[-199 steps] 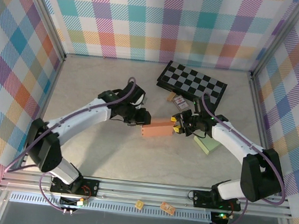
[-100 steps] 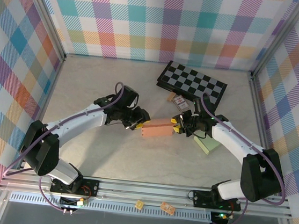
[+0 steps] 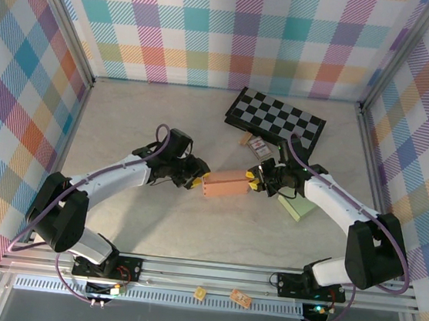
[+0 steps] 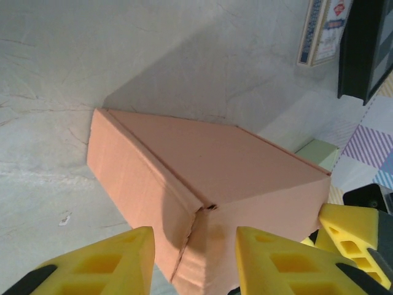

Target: Fold the paper box

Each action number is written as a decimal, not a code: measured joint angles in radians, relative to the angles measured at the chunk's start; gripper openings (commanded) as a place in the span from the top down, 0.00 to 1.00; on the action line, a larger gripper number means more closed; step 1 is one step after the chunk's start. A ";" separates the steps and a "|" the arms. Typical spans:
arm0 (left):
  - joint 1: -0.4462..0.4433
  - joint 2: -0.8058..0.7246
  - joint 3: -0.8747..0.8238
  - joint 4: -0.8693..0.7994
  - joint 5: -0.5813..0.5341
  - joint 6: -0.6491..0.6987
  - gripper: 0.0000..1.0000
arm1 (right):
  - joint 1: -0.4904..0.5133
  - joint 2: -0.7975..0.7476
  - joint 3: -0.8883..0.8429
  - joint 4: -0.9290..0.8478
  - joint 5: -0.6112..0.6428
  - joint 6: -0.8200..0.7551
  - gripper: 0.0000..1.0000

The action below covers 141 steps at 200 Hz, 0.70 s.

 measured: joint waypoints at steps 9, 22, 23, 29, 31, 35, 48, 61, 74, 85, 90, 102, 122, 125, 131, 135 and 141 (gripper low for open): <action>0.001 0.000 -0.004 0.006 0.004 0.000 0.66 | 0.000 0.000 0.000 0.000 0.000 -0.001 0.77; 0.002 0.000 -0.014 0.025 0.008 -0.001 0.67 | 0.000 0.000 0.000 -0.001 0.000 -0.004 0.77; 0.002 0.000 -0.015 0.026 0.008 -0.001 0.68 | 0.000 0.000 0.000 -0.001 -0.001 -0.004 0.77; 0.003 0.000 -0.019 0.030 0.010 -0.002 0.68 | 0.000 0.000 0.000 -0.002 -0.001 -0.006 0.77; 0.003 0.000 -0.020 0.031 0.011 -0.002 0.68 | 0.000 0.000 0.000 -0.003 -0.001 -0.007 0.77; 0.004 0.000 -0.022 0.033 0.014 -0.002 0.68 | 0.000 0.000 0.000 -0.004 -0.002 -0.007 0.77; 0.004 0.000 -0.028 0.043 0.019 -0.002 0.68 | 0.000 0.000 0.000 -0.006 -0.005 -0.007 0.77; 0.005 -0.003 -0.035 0.051 0.022 0.000 0.68 | 0.000 0.002 0.000 -0.009 -0.008 -0.007 0.77; 0.005 -0.015 -0.051 0.058 0.023 0.001 0.68 | -0.001 0.005 0.005 -0.017 -0.011 -0.008 0.75; 0.005 -0.027 -0.066 0.069 0.029 0.002 0.69 | -0.001 0.010 0.014 -0.031 -0.012 -0.013 0.73; 0.005 -0.030 -0.071 0.074 0.033 0.002 0.71 | -0.001 0.013 0.019 -0.039 -0.012 -0.016 0.73; 0.005 -0.030 -0.078 0.086 0.045 0.006 0.73 | -0.001 0.023 0.034 -0.065 -0.014 -0.022 0.72; 0.005 -0.030 -0.080 0.095 0.056 0.018 0.75 | -0.001 0.039 0.058 -0.107 -0.014 -0.034 0.71; 0.005 -0.030 -0.080 0.096 0.056 0.023 0.76 | -0.001 0.040 0.061 -0.113 -0.014 -0.037 0.71; 0.005 -0.030 -0.081 0.097 0.059 0.030 0.76 | -0.001 0.043 0.064 -0.122 -0.014 -0.039 0.71; 0.005 -0.030 -0.082 0.098 0.060 0.031 0.77 | -0.001 0.045 0.066 -0.128 -0.015 -0.041 0.71; 0.005 -0.030 -0.083 0.099 0.060 0.034 0.78 | -0.001 0.048 0.069 -0.134 -0.015 -0.042 0.71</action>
